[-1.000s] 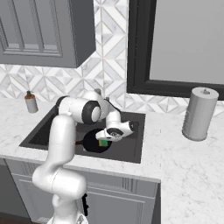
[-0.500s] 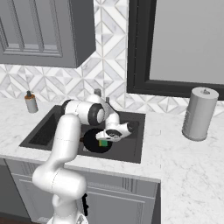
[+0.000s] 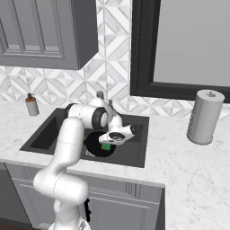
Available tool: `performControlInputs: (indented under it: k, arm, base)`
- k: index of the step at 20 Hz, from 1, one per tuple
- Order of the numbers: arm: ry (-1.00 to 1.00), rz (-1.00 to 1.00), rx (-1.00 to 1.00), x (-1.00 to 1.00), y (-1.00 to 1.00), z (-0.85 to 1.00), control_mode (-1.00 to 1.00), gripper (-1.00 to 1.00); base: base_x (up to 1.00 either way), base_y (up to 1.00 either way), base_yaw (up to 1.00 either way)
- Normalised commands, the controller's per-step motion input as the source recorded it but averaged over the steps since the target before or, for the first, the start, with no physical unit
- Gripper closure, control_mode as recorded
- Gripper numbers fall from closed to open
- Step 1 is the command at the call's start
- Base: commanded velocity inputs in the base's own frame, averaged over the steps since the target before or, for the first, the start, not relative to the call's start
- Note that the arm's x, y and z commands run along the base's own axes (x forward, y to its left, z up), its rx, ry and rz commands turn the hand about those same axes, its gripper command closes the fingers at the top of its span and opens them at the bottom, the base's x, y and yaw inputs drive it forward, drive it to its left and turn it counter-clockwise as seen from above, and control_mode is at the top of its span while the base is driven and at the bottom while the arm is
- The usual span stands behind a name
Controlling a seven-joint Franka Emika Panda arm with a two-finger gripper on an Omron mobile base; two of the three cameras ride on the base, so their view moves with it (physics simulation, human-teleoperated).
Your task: Pick the pan and sponge and place them into the sink. Then turn on the water.
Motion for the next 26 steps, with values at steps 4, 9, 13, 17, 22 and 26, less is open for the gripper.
performControlInputs:
  k: [4,9,13,17,22,26]
  arm:
    - [-0.06,-0.01,0.0,-0.01,0.1,0.0,-1.0,-1.0]
    - [-0.11,-0.08,0.0,-0.18,0.27,0.1,-1.0,-1.0]
    - [-0.2,-0.08,0.0,-0.4,0.24,0.32,-1.0,-1.0]
    - [-0.23,-0.07,0.01,-0.72,0.06,0.63,-1.0,-1.0]
    - [-0.2,-0.01,0.0,-0.96,0.0,0.81,-1.0,-1.0]
    - [-0.14,0.0,0.0,-0.64,0.0,0.99,-1.0,-1.0]
  base:
    - [0.0,0.0,0.0]
    - [0.0,0.0,0.0]
    - [0.0,0.0,0.0]
    - [0.0,0.0,0.0]
    - [0.0,0.0,0.0]
    - [0.0,0.0,0.0]
